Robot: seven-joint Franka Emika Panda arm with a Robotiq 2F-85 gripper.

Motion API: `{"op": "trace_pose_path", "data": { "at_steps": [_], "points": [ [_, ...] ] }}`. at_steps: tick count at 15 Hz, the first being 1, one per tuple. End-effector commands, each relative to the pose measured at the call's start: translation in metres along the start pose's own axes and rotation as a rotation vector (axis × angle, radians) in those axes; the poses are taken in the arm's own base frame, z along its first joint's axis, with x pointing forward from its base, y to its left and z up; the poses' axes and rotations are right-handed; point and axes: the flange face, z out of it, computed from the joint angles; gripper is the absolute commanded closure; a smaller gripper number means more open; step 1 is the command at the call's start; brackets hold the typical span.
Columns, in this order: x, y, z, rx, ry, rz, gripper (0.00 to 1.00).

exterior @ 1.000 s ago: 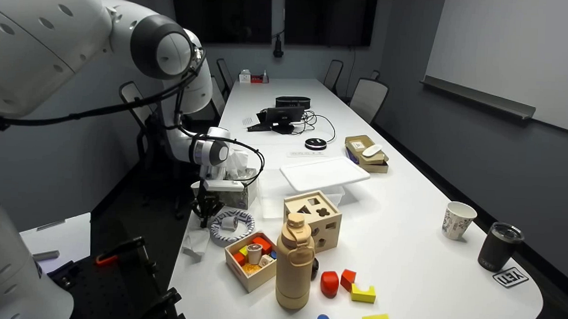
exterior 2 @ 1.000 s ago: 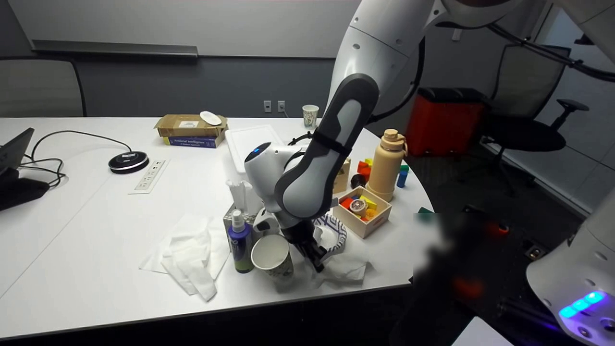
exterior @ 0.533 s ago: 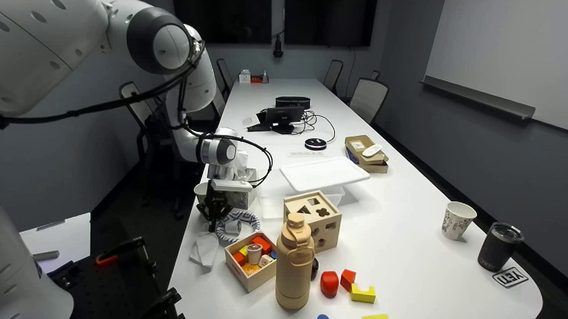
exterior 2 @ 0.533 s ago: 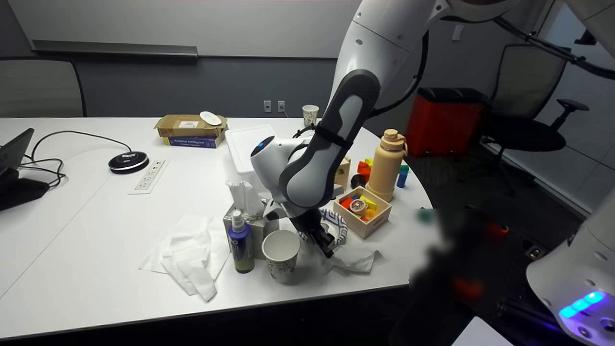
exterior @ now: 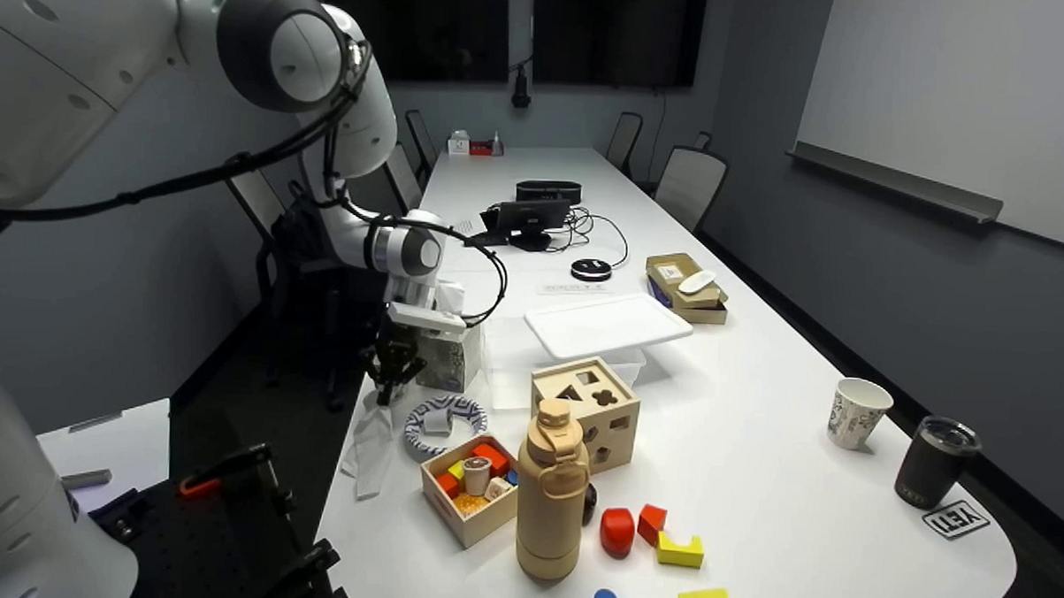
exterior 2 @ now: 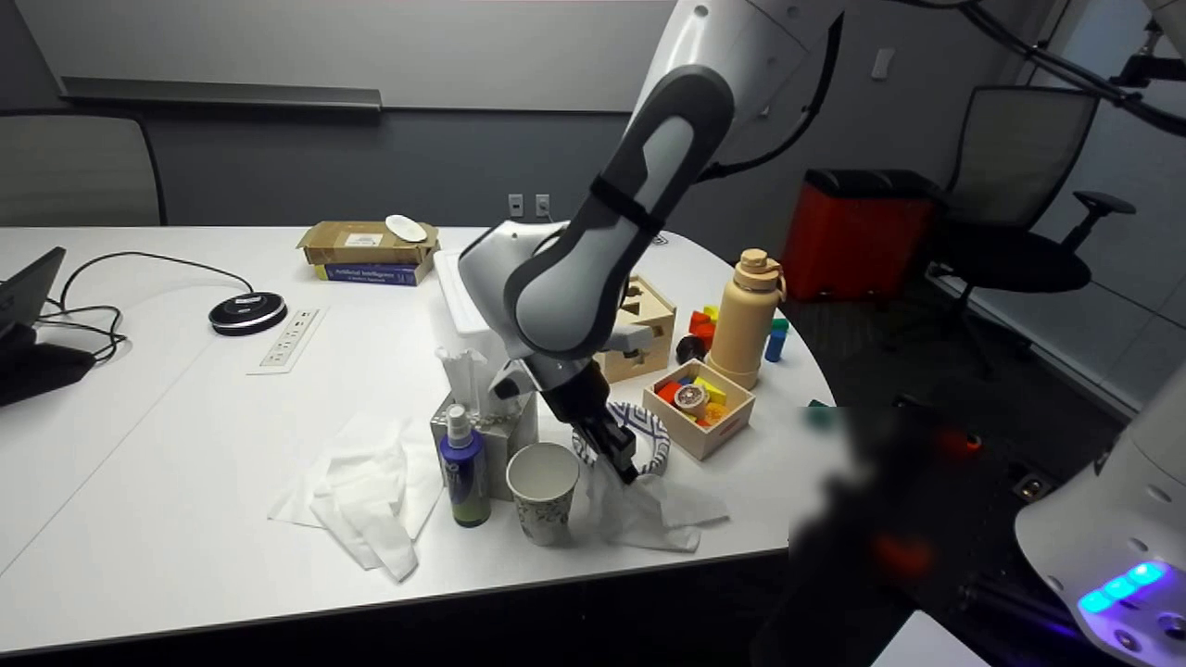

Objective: Remove one napkin from the box and use it to wipe the tabletop.

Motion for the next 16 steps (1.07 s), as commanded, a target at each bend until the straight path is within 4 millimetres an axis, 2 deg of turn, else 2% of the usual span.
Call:
{"op": "trace_pose_path", "data": {
  "at_steps": [1,4,6,8,10,12,14,16],
  "points": [
    [0.013,-0.040,-0.081,-0.044,0.143,-0.044,1.00],
    [0.036,-0.078,-0.151,-0.058,0.229,-0.094,1.00],
    [0.053,-0.102,-0.189,-0.056,0.289,-0.132,1.00],
    [0.067,-0.122,-0.217,-0.059,0.323,-0.155,1.00],
    [0.083,-0.130,-0.237,-0.089,0.376,-0.152,1.00],
    [0.100,-0.123,-0.244,-0.145,0.444,-0.147,1.00],
    [0.110,-0.103,-0.238,-0.173,0.492,-0.132,1.00],
    [0.114,-0.075,-0.229,-0.243,0.558,-0.100,1.00]
  ]
}}
